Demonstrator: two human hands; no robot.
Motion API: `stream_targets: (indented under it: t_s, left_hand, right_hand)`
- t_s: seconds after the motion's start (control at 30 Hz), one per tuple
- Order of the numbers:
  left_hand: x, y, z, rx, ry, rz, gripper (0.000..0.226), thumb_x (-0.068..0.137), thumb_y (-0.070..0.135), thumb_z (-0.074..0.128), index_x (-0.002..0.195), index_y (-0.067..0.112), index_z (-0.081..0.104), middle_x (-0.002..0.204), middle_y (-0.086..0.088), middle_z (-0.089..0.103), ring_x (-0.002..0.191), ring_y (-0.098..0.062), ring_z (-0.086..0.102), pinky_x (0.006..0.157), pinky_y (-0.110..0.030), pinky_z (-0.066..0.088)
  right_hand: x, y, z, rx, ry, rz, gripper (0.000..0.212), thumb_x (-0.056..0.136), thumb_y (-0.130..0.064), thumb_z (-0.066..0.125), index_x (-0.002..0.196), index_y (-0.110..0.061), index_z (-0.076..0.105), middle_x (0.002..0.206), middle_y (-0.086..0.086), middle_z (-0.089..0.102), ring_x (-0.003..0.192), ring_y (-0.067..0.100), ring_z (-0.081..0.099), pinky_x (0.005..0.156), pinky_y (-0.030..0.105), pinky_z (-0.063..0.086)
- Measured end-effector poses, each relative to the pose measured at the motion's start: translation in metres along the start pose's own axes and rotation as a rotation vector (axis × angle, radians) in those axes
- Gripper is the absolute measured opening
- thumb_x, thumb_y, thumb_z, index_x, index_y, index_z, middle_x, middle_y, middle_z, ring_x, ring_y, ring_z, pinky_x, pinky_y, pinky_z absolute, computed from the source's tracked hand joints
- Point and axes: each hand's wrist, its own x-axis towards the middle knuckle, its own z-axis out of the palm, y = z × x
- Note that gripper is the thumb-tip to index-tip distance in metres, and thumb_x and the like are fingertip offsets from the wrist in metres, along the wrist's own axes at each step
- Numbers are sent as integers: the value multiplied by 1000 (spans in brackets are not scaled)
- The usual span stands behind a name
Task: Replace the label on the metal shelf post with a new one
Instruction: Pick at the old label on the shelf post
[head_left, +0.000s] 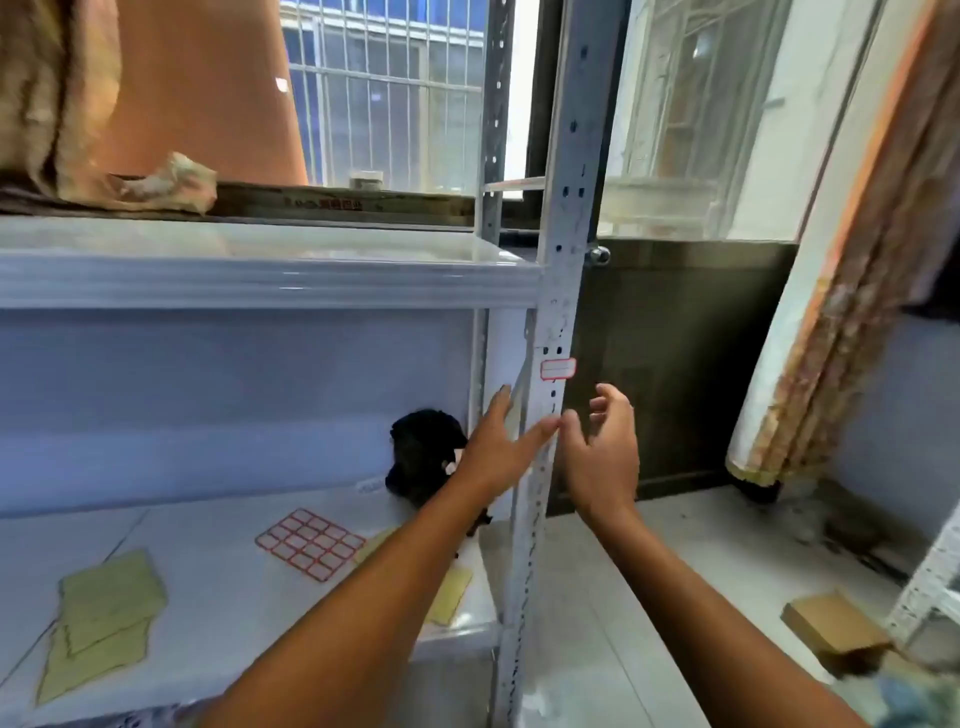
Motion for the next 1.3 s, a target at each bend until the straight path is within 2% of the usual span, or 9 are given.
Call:
stream_targets:
  t_s: [0.13, 0.3, 0.43, 0.53, 0.73, 0.83, 1.03, 1.2, 1.3]
  left_hand:
    - [20, 12, 12, -90, -4, 21, 53, 95, 51, 63, 142, 33, 48, 143, 2, 61, 124, -22, 63, 93, -39, 57]
    - [30, -7, 6, -68, -4, 21, 41, 98, 48, 61, 129, 22, 59, 131, -1, 67, 119, -21, 66, 79, -21, 51]
    - [27, -9, 10, -52, 10, 53, 40, 101, 44, 58, 136, 24, 55, 125, 13, 57, 114, -10, 56, 87, -28, 48]
    - [31, -20, 11, -74, 26, 88, 38, 100, 46, 57, 134, 27, 56, 124, 13, 60, 109, -9, 59, 84, -28, 51]
    - [40, -34, 10, -72, 13, 143, 34, 98, 52, 57, 122, 29, 61, 115, 6, 69, 99, -11, 71, 80, -34, 64]
    - [40, -34, 9, -45, 11, 173, 32, 100, 49, 56, 122, 26, 60, 111, 6, 69, 93, -5, 69, 73, -20, 56]
    - [39, -31, 6, -20, -13, 177, 33, 102, 47, 54, 127, 28, 57, 112, 14, 61, 83, 9, 57, 65, -13, 46]
    - [35, -30, 5, -6, -1, 192, 36, 99, 55, 51, 124, 30, 60, 112, 12, 70, 92, 0, 68, 79, -27, 60]
    - [35, -33, 6, 11, 26, 194, 22, 104, 42, 50, 121, 34, 61, 112, 9, 71, 92, -2, 68, 76, -22, 57]
  right_hand:
    - [36, -6, -3, 121, -199, 87, 64, 103, -40, 62, 159, -23, 36, 151, 0, 55, 135, 17, 53, 106, 39, 49]
    - [55, -7, 11, 182, -268, 99, 47, 99, -37, 69, 142, -21, 58, 134, 0, 70, 121, 19, 67, 99, 35, 59]
    - [60, -5, 11, 261, -179, 127, 22, 94, -28, 77, 113, -18, 74, 104, -3, 77, 99, 15, 75, 92, 41, 65]
    - [66, 5, 8, 301, -176, 116, 18, 90, -26, 82, 104, -16, 78, 100, 1, 81, 96, 17, 79, 88, 45, 67]
    - [66, 13, 11, 260, -111, 24, 13, 91, -23, 81, 100, -14, 80, 99, 0, 82, 93, 16, 81, 81, 42, 69]
    - [63, 9, 10, 180, -56, -49, 15, 92, -24, 81, 102, -13, 81, 97, -3, 82, 91, 10, 80, 77, 33, 69]
    - [52, 2, 11, 157, -11, -134, 18, 92, -25, 81, 104, -12, 82, 92, -6, 80, 86, 7, 79, 74, 20, 66]
    - [20, -9, 8, 117, -80, -303, 12, 94, -21, 80, 103, -13, 82, 87, -8, 80, 83, 6, 78, 74, 18, 63]
    - [4, -9, 8, 159, -126, -289, 10, 94, -23, 79, 100, -15, 82, 83, -9, 79, 82, 8, 78, 73, 18, 63]
